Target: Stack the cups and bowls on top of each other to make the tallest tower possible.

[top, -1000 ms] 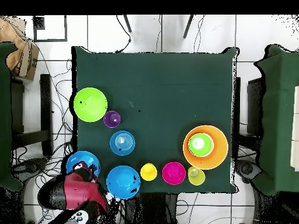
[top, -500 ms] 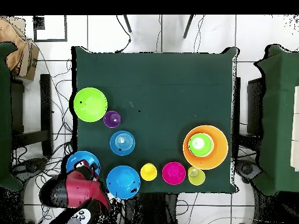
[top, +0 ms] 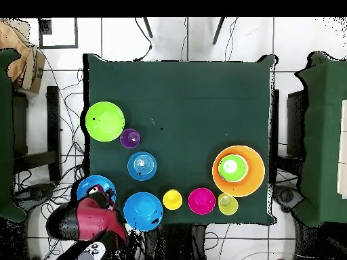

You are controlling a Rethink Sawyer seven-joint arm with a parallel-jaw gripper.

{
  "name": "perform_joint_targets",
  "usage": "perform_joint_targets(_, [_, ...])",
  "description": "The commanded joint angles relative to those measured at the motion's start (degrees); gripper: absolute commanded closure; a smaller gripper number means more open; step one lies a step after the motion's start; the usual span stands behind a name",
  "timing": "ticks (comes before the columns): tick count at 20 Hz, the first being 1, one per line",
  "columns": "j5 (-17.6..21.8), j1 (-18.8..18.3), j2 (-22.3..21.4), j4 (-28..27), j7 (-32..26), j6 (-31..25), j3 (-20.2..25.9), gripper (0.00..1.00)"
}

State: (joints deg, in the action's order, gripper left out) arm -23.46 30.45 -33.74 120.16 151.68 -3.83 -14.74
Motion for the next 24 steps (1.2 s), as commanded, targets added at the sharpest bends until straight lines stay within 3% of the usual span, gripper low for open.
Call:
perform_joint_targets(1, [1.0,2.5,5.2,-6.5,3.2,-0.3,-0.4,1.00])
perform_joint_targets(6, [4.6,2.7,6.3,-7.6,-0.1,1.3,-1.9,1.00])
perform_joint_targets(10, [6.1,2.6,6.5,-7.7,0.6,2.0,-1.8,1.00])
perform_joint_targets(11, [6.4,3.0,6.7,-7.9,1.1,2.0,-2.2,0.00])
perform_joint_targets(14, [6.1,2.4,6.5,-7.9,1.5,1.3,-1.5,0.00])
perform_joint_targets(17, [5.5,4.8,7.3,-9.3,2.1,0.3,-4.2,0.00])
perform_joint_targets(24, [6.3,4.4,8.4,-9.8,2.0,2.0,-3.5,0.00])
